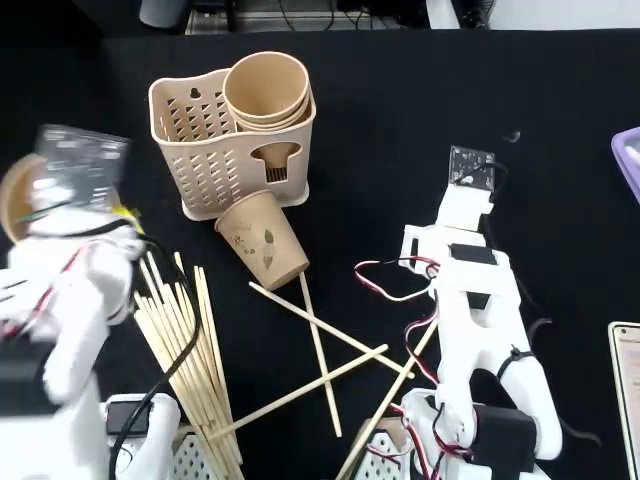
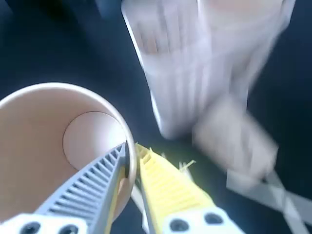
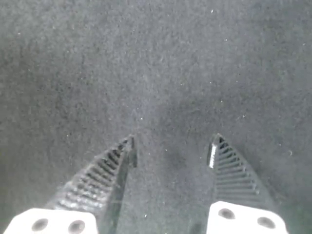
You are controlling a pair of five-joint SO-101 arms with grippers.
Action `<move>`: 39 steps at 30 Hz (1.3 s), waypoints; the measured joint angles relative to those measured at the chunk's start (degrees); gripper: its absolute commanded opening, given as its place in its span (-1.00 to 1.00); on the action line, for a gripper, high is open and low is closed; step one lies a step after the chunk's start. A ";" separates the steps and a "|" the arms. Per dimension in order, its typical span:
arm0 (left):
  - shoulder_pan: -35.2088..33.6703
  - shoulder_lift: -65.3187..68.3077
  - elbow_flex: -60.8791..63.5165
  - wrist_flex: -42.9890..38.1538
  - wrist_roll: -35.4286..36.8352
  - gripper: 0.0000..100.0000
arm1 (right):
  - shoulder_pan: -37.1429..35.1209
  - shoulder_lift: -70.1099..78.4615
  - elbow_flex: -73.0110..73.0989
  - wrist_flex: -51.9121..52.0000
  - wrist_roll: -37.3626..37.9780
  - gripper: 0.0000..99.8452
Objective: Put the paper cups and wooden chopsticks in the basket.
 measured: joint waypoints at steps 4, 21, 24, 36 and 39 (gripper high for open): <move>0.00 1.14 -6.51 -8.70 12.66 -0.94 | 0.00 0.00 0.00 0.00 0.00 -0.52; 16.97 37.54 -29.98 -22.07 23.74 -0.94 | 0.00 0.00 0.00 -0.09 0.00 -0.52; 18.64 42.37 -32.79 -22.07 23.82 -0.94 | 0.00 0.00 0.00 -1.23 0.00 -0.52; 23.47 54.59 -35.43 -22.59 23.65 -0.94 | 0.00 0.00 0.00 -1.49 0.00 -0.52; 23.56 56.53 -35.60 -22.68 23.56 -0.90 | 0.00 0.00 0.00 -1.49 0.00 -0.52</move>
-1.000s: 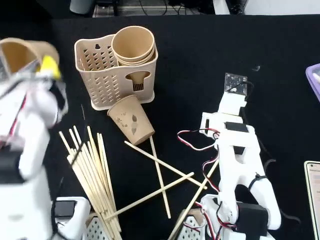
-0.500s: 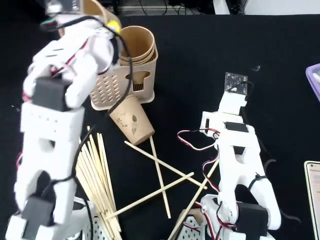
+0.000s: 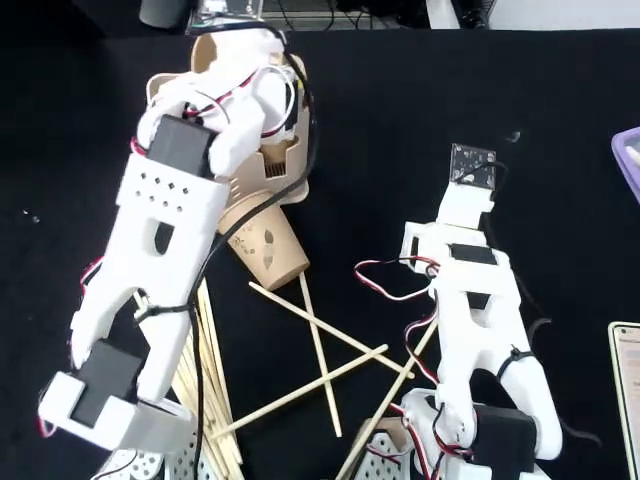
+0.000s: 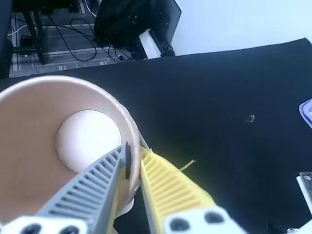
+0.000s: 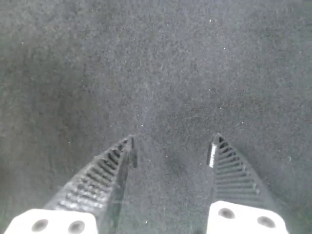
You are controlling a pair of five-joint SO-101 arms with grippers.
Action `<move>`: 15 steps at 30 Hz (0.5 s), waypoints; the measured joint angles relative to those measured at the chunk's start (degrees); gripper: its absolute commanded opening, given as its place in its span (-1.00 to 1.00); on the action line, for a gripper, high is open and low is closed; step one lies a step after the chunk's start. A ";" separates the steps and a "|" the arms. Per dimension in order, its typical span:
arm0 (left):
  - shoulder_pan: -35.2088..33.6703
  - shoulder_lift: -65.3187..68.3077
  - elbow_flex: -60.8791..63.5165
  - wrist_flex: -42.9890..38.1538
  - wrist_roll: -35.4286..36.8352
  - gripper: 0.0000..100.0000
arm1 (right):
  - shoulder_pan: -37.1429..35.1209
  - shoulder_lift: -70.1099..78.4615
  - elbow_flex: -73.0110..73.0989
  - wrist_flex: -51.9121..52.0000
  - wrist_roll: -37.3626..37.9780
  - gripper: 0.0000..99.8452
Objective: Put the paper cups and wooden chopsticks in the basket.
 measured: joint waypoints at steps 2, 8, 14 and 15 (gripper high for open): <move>0.00 0.35 -0.53 -0.35 -0.18 -0.77 | 0.00 0.00 0.00 0.00 0.00 -0.52; -0.35 0.88 -0.53 -0.26 -3.43 -0.60 | 0.00 0.00 0.00 0.00 0.00 -0.52; -0.18 0.88 -2.46 -0.26 -3.60 -0.60 | 0.00 0.00 0.00 0.00 0.00 -0.52; -0.18 0.88 -3.25 -0.26 -3.60 -0.60 | 0.00 0.00 0.00 0.00 0.00 -0.52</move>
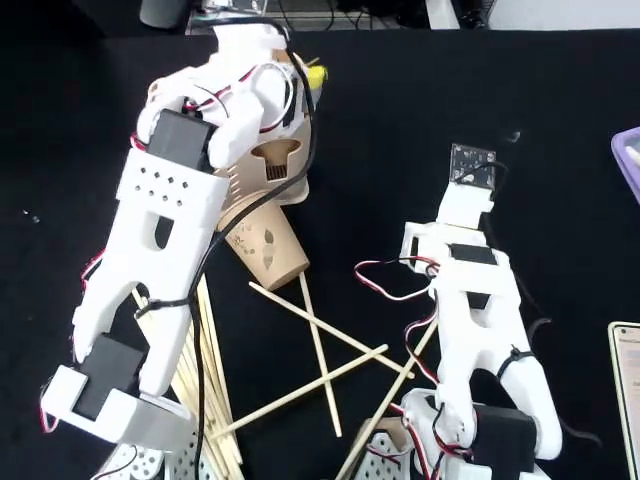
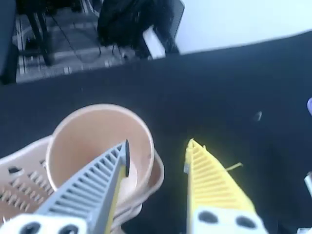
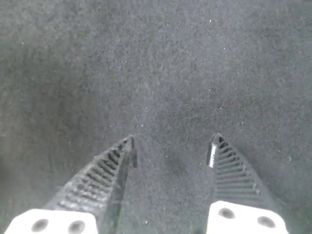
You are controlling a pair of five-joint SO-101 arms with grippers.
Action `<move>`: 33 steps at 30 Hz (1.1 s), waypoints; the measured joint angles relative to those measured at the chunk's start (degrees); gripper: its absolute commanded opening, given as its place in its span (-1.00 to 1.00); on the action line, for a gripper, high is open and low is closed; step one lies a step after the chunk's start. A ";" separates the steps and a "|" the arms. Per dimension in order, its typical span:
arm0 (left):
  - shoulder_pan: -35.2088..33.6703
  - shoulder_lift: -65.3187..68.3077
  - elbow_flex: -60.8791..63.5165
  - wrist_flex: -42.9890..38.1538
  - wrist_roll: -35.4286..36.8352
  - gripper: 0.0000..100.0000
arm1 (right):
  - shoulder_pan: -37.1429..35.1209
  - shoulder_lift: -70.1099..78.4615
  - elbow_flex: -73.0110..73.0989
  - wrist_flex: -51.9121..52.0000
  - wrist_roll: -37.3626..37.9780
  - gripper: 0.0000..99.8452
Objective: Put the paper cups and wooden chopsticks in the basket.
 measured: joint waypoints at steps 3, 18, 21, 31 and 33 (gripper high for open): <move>0.00 0.00 -2.55 0.00 0.00 -0.60 | 0.00 0.00 0.00 0.00 0.00 -0.52; 0.00 -1.93 -9.41 36.31 -7.65 -0.60 | 0.00 0.00 0.00 0.00 0.00 -0.52; 0.00 -4.31 -7.56 38.07 -12.04 -0.60 | 0.00 0.00 0.00 0.00 0.00 -0.52; 0.79 -18.99 19.96 34.99 -18.11 -0.60 | 0.00 0.00 0.00 0.00 0.00 -0.52; -1.93 -21.10 27.69 29.01 -18.20 -0.60 | 0.00 0.00 0.00 0.00 0.00 -0.52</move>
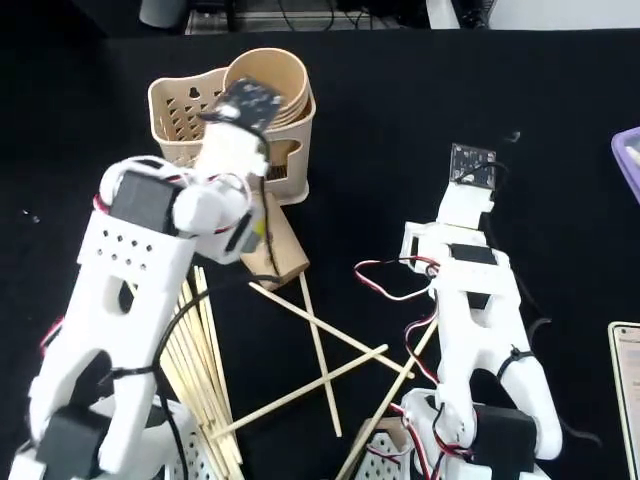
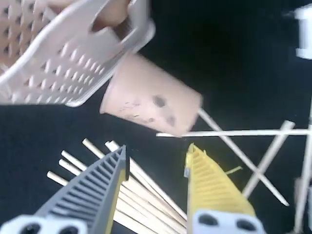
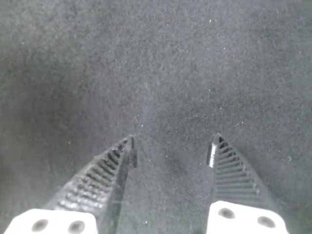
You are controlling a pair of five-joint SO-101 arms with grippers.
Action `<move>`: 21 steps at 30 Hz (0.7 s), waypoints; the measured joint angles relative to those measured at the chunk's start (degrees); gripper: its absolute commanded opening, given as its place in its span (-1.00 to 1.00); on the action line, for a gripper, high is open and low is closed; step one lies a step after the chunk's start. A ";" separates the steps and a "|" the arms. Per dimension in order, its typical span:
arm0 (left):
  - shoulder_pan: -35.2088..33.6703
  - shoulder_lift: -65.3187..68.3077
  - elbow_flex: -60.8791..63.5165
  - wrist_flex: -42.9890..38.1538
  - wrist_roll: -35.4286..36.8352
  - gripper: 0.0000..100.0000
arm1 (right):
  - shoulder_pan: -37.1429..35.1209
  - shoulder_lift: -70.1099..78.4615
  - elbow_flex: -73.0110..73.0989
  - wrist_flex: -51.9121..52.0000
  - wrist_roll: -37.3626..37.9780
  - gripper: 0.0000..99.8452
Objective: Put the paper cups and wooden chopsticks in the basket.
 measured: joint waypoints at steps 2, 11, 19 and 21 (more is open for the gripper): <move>-3.16 -1.67 8.26 -6.95 0.70 -0.60 | 0.00 0.00 0.00 0.00 0.00 -0.52; -8.18 -12.13 38.33 -31.82 4.57 -0.60 | 0.00 0.00 0.00 0.00 0.00 -0.52; -10.73 -23.30 59.96 -54.77 10.02 -0.60 | -4.22 0.00 0.00 -0.18 0.00 -0.52; -11.60 -26.11 64.26 -56.26 9.93 -0.60 | -5.27 0.00 0.00 -0.18 1.23 -0.52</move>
